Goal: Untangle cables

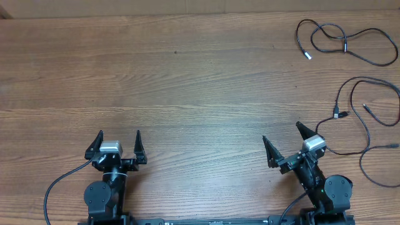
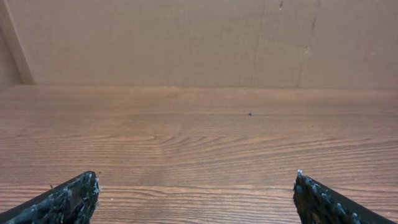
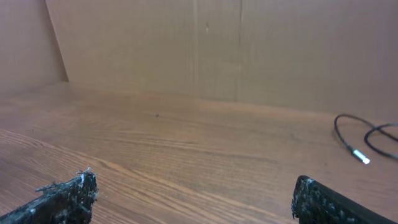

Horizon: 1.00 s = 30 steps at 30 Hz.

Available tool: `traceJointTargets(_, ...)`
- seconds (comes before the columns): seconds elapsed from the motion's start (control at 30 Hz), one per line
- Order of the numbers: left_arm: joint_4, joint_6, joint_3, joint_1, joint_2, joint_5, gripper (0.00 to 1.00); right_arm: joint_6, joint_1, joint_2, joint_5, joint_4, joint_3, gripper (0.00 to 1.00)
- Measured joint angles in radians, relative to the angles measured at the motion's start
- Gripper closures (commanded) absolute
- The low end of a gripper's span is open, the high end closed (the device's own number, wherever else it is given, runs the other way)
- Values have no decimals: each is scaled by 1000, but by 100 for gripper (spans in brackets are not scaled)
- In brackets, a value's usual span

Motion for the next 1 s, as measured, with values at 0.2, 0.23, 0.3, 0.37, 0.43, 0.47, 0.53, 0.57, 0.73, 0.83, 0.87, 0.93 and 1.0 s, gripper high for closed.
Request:
traceJointTargets(0.2,0,0,0,0,0,0,0,-60,0,-21,6,0,0,0)
traceJointTargets(0.23,0,0,0,0,0,0,1,-67,0,-21,10,0,0,0)
traceJointTargets(0.3,0,0,0,0,0,0,0,-75,0,-21,23,0,0,0)
traceJointTargets(0.37,0,0,0,0,0,0,0,-78,0,-21,34,0,0,0)
traceJointTargets(0.43,0,0,0,0,0,0,0,-69,0,-21,60,0,0,0)
traceJointTargets(0.47,0,0,0,0,0,0,0,-59,0,-21,76,-4,0,0)
traceJointTargets(0.53,0,0,0,0,0,0,0,-34,0,-21,110,-13,0,0)
traceJointTargets(0.57,0,0,0,0,0,0,0,-18,0,-21,132,-14,0,0)
traceJointTargets(0.73,0,0,0,0,0,0,0,2,0,-21,162,-14,0,0)
traceJointTargets(0.83,0,0,0,0,0,0,1,9,0,-21,167,-15,0,0)
traceJointTargets(0.87,0,0,0,0,0,0,0,10,0,-21,167,-14,0,0)
traceJointTargets(0.93,0,0,0,0,0,0,0,12,0,-21,167,-15,0,0)
traceJointTargets(1.0,0,0,0,0,0,0,0,13,0,-21,167,-14,0,0)
